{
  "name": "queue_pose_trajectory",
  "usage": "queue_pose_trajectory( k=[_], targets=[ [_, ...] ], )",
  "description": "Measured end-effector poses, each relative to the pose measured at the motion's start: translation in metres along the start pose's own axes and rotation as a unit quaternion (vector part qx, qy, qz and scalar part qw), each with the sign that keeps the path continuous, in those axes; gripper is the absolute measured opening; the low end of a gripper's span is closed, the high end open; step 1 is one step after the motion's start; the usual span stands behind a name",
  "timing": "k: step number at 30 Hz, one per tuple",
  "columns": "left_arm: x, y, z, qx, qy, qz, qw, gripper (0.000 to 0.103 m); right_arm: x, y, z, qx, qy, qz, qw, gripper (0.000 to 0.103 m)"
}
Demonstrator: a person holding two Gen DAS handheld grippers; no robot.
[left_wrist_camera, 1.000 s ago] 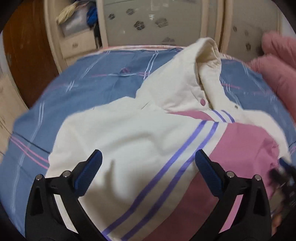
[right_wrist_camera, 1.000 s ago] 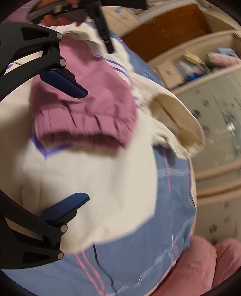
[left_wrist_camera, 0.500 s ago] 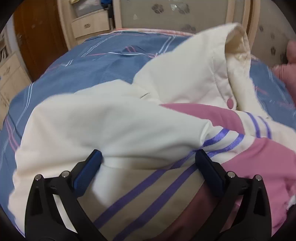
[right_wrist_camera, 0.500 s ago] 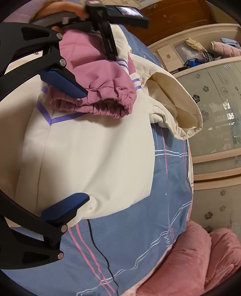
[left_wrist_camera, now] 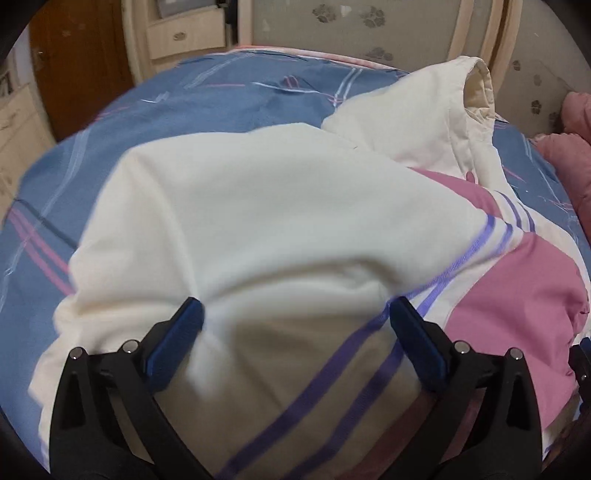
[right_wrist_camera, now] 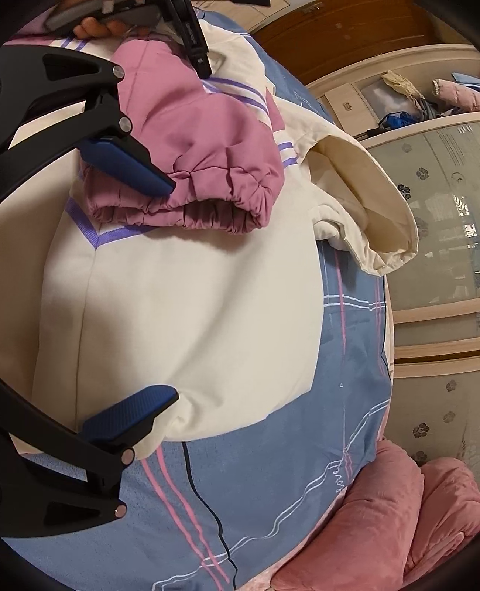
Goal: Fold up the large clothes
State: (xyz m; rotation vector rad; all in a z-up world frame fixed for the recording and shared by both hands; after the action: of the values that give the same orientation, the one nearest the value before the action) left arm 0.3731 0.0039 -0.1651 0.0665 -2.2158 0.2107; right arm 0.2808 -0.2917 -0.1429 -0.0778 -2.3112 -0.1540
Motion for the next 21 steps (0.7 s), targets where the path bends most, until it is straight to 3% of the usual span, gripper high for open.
queue_pose_trajectory(
  k=[8, 10, 12, 13, 17, 21],
  targets=[
    [0.053, 0.017, 0.021, 0.035, -0.023, 0.049, 0.9979, 0.101, -0.002, 0.001, 0.002, 0.000, 0.004, 0.004, 1.000, 0.102],
    [0.046, 0.026, 0.026, 0.029, -0.015, 0.022, 0.9992, 0.101, -0.002, 0.001, 0.002, 0.000, 0.004, 0.004, 1.000, 0.102],
    [0.020, 0.034, 0.033, 0.011, 0.010, 0.019, 0.9997, 0.101, -0.002, 0.002, 0.002, 0.001, 0.003, -0.001, 1.000, 0.102],
    [0.011, 0.033, 0.036, -0.007, 0.001, 0.014, 0.9999, 0.101, -0.002, 0.002, 0.002, 0.003, 0.003, -0.003, 1.000, 0.102],
    [0.026, 0.020, 0.038, -0.016, -0.012, -0.029, 0.9994, 0.101, -0.003, 0.002, 0.003, 0.006, 0.005, 0.001, 1.000, 0.102],
    [0.041, 0.020, 0.058, -0.041, -0.009, -0.027, 0.9988, 0.101, -0.004, 0.002, 0.002, 0.005, 0.006, 0.000, 1.000, 0.102]
  ],
)
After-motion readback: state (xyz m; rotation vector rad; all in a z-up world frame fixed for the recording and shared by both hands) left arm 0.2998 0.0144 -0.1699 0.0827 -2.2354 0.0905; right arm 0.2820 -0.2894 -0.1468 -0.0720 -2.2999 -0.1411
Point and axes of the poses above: each gripper's, at about its wrist camera, not at the fingertips, and x roughly against the way its jaws point, y to its left, z to its underside, the point moved 3 cm from there along -x, roughly the way its jaws point, and after that the axes turned 7 degrees about z, right-handed, at the moved point
